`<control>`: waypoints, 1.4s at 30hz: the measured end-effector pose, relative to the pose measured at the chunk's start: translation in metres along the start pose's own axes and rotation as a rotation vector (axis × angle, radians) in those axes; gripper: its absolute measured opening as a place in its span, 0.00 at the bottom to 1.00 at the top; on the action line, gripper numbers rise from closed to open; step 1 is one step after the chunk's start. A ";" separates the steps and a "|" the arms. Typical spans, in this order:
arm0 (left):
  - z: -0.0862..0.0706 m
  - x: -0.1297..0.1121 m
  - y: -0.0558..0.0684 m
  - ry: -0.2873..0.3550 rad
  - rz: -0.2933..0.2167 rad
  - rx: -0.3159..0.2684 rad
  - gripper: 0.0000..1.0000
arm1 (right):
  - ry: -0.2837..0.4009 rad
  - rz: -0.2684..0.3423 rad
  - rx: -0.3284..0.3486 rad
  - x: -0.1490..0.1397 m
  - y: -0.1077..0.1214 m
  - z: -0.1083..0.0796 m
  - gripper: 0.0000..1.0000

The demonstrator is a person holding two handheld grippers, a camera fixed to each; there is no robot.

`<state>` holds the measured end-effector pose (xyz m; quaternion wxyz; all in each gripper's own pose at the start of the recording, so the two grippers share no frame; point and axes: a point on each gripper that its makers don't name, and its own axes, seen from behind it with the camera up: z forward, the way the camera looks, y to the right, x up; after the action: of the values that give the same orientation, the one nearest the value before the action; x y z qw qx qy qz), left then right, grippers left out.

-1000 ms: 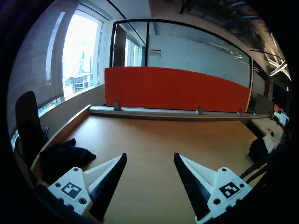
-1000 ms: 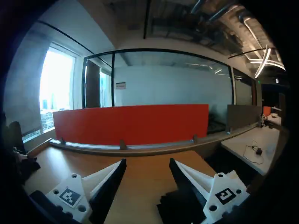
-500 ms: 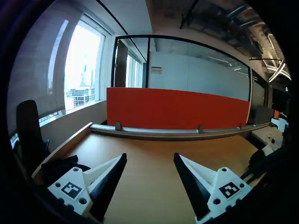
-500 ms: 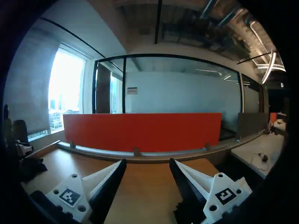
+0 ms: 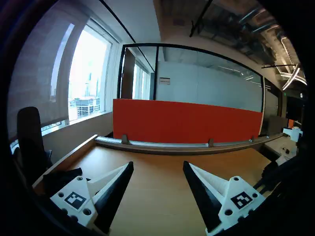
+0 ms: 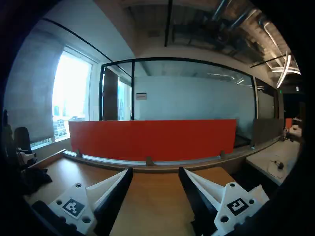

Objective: Fold towel

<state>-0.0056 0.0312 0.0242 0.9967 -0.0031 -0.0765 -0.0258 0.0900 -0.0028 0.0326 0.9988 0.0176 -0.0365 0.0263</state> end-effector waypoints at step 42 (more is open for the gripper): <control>-0.002 -0.118 -0.025 0.153 0.066 -0.014 0.93 | 0.030 -0.024 -0.038 -0.036 -0.046 -0.010 0.99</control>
<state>-0.1232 0.0122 0.0039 0.9999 -0.0108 0.0002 0.0064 0.0573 -0.0501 0.0182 0.9997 -0.0015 -0.0220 0.0138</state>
